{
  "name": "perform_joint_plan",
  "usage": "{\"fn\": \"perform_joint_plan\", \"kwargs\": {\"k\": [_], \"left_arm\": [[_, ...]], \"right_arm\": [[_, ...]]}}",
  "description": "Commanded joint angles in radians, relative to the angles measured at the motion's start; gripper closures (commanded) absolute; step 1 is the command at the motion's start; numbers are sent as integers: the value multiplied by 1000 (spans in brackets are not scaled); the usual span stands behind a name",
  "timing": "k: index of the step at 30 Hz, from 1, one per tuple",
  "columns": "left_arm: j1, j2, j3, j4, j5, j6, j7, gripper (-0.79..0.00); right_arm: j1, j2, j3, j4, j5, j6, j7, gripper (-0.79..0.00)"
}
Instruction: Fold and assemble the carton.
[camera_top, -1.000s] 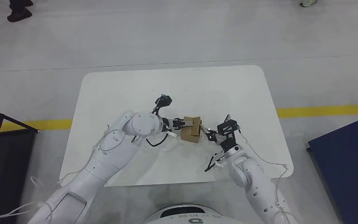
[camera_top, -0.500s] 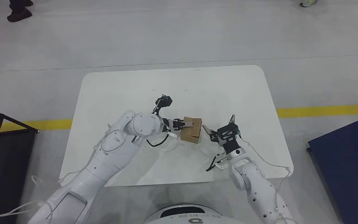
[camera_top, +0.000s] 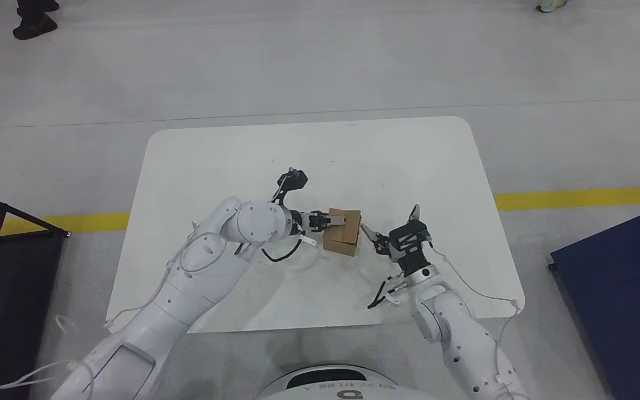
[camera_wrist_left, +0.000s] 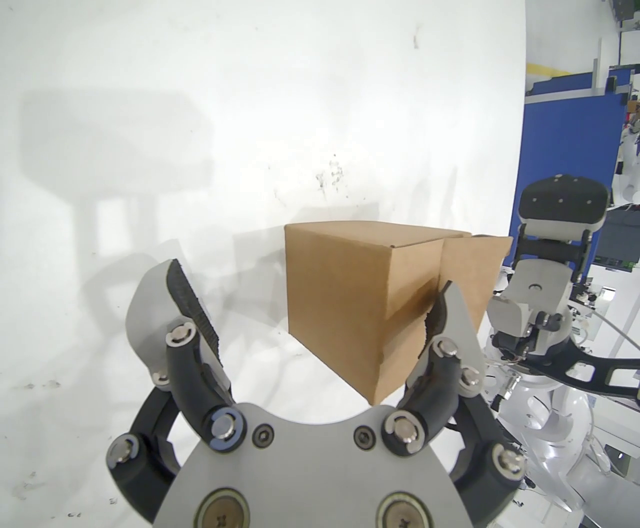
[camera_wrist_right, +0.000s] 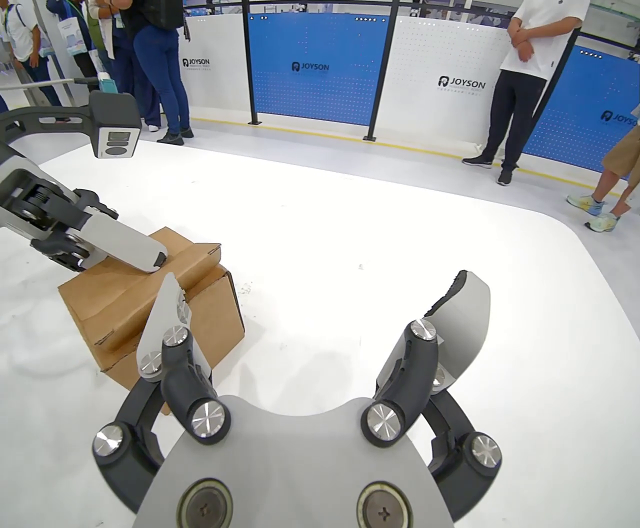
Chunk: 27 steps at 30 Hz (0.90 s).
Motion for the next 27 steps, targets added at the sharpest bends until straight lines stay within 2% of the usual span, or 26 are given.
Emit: {"fn": "perform_joint_plan", "kwargs": {"k": [1, 27], "left_arm": [[1, 0, -2, -2, 0, 0, 1, -785], [-3, -4, -2, -1, 5, -3, -7, -785]], "right_arm": [[1, -1, -1, -3, 12, -9, 1, -785], [14, -2, -5, -11, 24, -41, 37, -785]]}}
